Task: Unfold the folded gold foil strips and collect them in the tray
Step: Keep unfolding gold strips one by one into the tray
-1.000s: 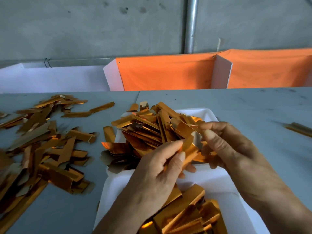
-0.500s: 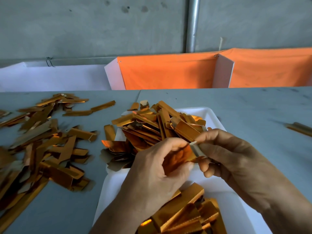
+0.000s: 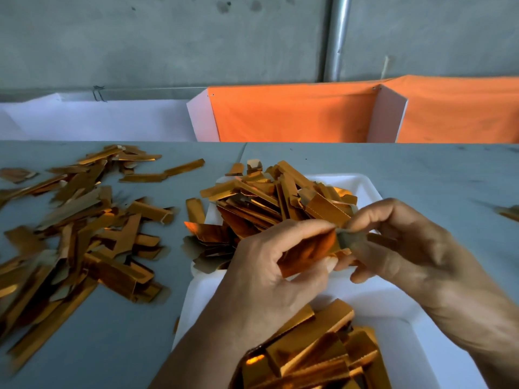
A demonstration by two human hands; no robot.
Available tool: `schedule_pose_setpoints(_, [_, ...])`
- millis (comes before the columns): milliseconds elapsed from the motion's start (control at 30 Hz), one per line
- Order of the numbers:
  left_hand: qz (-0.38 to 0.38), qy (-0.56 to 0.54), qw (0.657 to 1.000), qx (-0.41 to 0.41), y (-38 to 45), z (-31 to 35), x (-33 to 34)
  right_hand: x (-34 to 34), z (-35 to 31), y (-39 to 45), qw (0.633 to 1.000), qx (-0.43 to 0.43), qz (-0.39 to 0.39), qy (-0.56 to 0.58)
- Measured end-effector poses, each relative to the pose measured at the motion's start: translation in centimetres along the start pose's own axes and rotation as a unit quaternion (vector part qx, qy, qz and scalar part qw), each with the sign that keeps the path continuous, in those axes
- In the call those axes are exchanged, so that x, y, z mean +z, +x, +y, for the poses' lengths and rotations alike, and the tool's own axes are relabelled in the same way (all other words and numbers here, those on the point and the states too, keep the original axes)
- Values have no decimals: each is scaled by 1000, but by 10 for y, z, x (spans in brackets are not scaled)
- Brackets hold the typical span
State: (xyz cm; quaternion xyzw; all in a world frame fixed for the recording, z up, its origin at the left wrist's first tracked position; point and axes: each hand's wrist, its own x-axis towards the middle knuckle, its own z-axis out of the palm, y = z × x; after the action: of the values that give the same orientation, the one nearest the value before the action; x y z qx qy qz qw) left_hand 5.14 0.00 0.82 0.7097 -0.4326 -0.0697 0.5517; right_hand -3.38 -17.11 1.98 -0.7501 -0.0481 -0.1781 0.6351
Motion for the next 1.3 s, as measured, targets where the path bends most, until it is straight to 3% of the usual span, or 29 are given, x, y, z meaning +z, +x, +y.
schedule_pose_setpoints(267, [-9,42,999,32,1,1,4,7,4,-2,996,2,29,-84])
schedule_pose_setpoints(433, [-14,77,996,36,1,-4,7,11,13,0,987,48,75,-137])
schedule_pose_setpoints(500, [-20,78,996,32,1,-4,7,7,11,0,992,73,57,-86])
schedule_pose_setpoints(633, [-12,62,998,28,2,-3,5,0,6,0,981,119,6,155])
schedule_pose_setpoints(767, [-13,51,998,30,1,0,4,-2,9,2,961,140,-38,236])
schedule_pose_setpoints(1033, [-29,60,998,24,0,-1,6,-3,10,3,955,200,-38,215])
schedule_pose_setpoints(1300, [-24,67,997,33,0,-3,5,-3,10,3,968,177,-28,174])
